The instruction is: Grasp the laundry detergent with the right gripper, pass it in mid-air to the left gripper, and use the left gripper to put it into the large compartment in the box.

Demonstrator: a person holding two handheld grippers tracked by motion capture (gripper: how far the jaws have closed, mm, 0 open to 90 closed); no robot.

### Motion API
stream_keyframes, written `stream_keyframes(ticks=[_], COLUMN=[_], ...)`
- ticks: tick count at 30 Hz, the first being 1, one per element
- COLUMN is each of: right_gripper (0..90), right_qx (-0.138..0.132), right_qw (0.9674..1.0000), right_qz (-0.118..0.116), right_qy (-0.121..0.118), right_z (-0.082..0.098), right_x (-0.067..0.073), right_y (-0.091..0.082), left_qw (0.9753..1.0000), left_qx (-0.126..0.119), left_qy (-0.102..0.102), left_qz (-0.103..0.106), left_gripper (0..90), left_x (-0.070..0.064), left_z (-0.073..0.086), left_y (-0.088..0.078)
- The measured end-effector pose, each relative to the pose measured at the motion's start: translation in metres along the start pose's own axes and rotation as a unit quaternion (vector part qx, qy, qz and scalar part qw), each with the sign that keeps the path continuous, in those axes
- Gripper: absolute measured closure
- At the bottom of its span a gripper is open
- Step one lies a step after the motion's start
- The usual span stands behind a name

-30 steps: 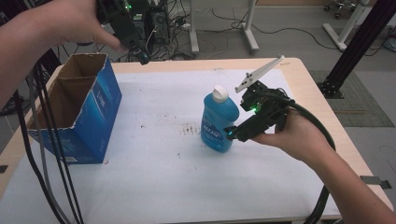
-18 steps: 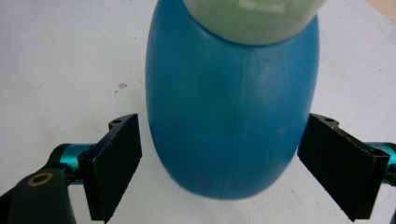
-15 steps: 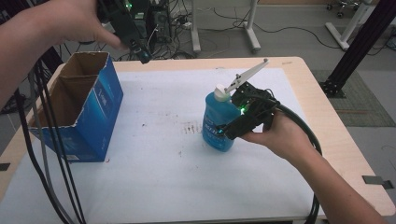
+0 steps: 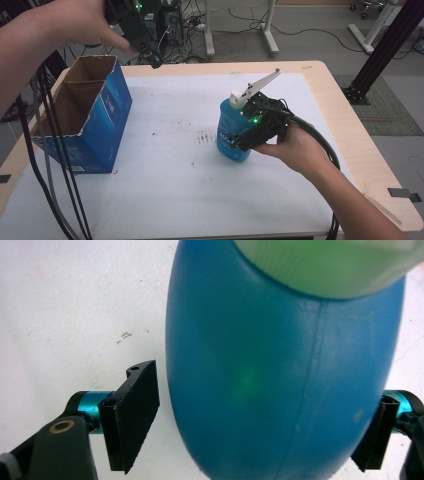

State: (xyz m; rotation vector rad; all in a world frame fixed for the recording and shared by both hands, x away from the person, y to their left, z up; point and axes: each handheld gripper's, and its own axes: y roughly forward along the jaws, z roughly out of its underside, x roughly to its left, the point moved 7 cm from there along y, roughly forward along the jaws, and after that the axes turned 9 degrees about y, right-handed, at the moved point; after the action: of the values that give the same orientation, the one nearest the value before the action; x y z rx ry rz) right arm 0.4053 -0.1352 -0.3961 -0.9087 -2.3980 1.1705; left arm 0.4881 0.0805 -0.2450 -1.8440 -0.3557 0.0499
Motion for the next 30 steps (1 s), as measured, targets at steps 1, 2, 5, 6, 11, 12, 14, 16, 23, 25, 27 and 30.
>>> stream_keyframes(ticks=[1,2,5,6,11,12,14,16,23,25,27,30], right_gripper=[25.7,25.7,25.7,25.7,27.1,27.6,29.0,29.0,29.1,30.6,32.6,32.6], right_qx=[-0.004,-0.005,-0.006,-0.004,-0.008,-0.009,-0.009,-0.008,-0.01,-0.01,-0.011,-0.011], right_qw=[1.0,1.0,1.0,1.0,1.0,1.0,1.0,1.0,0.9999,0.9999,0.9999,0.9999], right_qz=[0.0,-0.005,0.0,0.001,0.0,0.002,0.002,0.001,0.005,0.004,-0.001,0.0], right_qy=[-0.002,-0.002,-0.001,0.001,0.0,0.001,0.004,0.002,0.007,0.007,0.003,0.002], right_z=[-0.0005,-0.0008,-0.0013,-0.0009,-0.0013,-0.0014,-0.0012,-0.001,-0.0011,-0.0013,-0.0015,-0.0016], right_x=[-0.0002,0.0002,-0.001,-0.0013,-0.002,-0.0023,-0.0027,-0.0035,-0.0063,-0.0061,-0.0052,-0.0051], right_y=[-0.0002,-0.0005,0.0,0.0002,-0.0006,-0.0007,-0.0012,-0.0012,-0.0013,-0.0008,-0.0004,0.0007], left_qw=[1.0,1.0,1.0,1.0,1.0,1.0,1.0,1.0,1.0,1.0,1.0,1.0], left_qx=[0.002,0.001,0.002,0.002,0.001,0.003,-0.002,-0.002,0.001,0.0,0.001,0.0], left_qy=[0.004,0.002,0.003,0.004,0.004,0.008,0.004,0.004,0.004,0.005,0.006,0.004], left_qz=[0.0,0.0,0.001,0.002,0.0,0.0,0.0,-0.001,0.0,-0.001,0.0,-0.001], left_gripper=[17.7,17.7,17.7,17.7,17.7,17.7,17.7,17.7,17.7,17.7,17.7,17.7], left_x=[0.0006,0.0004,0.0001,0.0,-0.0004,0.0,-0.0005,-0.0004,0.0002,0.0004,0.0006,0.0005], left_z=[0.0005,0.0005,0.001,0.0011,0.0014,0.0018,0.0014,0.0013,0.0021,0.0022,0.0025,0.0025], left_y=[-0.0005,-0.0005,-0.0011,-0.0012,-0.0014,-0.0021,-0.0022,-0.0028,-0.0024,-0.0024,-0.0024,-0.002])
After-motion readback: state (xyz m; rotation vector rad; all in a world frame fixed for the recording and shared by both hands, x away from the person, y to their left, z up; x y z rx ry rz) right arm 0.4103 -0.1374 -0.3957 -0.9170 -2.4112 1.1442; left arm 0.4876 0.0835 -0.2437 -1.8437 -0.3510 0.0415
